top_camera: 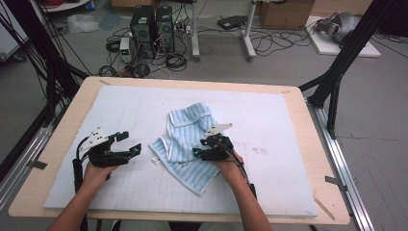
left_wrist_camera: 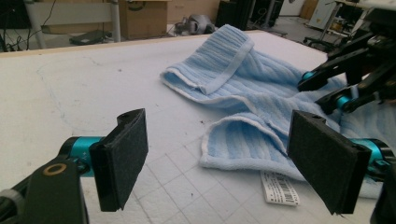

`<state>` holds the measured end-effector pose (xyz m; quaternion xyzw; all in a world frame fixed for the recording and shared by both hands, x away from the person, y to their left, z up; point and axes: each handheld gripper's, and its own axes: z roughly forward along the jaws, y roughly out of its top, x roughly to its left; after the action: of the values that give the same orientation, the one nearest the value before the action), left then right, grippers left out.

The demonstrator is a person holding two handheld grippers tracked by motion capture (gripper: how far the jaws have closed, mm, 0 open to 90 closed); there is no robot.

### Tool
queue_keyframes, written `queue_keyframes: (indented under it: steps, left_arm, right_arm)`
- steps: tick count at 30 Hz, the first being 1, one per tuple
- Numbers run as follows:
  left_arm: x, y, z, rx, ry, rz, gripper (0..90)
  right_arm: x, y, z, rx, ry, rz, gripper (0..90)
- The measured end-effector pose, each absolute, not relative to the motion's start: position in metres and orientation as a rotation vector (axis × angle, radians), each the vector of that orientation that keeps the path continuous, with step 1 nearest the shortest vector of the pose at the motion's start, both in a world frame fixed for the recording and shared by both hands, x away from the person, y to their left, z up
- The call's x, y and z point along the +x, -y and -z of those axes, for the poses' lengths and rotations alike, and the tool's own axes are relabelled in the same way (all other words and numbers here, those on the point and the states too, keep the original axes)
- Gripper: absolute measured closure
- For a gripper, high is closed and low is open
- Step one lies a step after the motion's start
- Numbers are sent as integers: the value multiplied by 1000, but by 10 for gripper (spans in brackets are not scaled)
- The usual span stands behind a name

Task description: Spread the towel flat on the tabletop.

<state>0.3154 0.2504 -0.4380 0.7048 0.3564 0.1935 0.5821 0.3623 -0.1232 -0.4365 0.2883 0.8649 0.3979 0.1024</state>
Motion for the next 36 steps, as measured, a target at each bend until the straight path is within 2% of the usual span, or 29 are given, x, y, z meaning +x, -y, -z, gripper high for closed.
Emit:
queue_keyframes:
  steps: [3,5,6,13,18,22,24,26,29,36]
  left_arm:
    - [315,-251,438,1641,-835,-452,211]
    - [315,-251,438,1640,-835,-452,211]
    - [316,-251,438,1639,-836,-451,212]
    - [316,-251,439,1638,-838,-445,213]
    - [316,-251,439,1637,-838,-444,213]
    - [315,-250,439,1643,-835,-443,213]
    - [315,-251,439,1641,-838,-443,214]
    - [315,-252,439,1641,-838,-444,214]
    - [315,-255,439,1636,-845,-444,214]
    - [315,-257,439,1622,-857,-453,214]
  right_arm:
    - [371,114,441,847,-2608,-1136,618]
    - [376,115,439,865,-2642,-1158,775]
    - [377,115,438,858,-2656,-1165,799]
    - [395,121,415,895,-2473,-1188,817]
    - [411,119,414,969,-2351,-1140,818]
    - [434,121,425,1098,-2262,-997,781]
    - [438,121,428,1144,-2241,-993,697]
    - [437,121,428,1162,-2219,-998,666]
    - [427,121,417,1136,-2212,-1103,541]
    - [389,114,400,955,-2288,-1275,533]
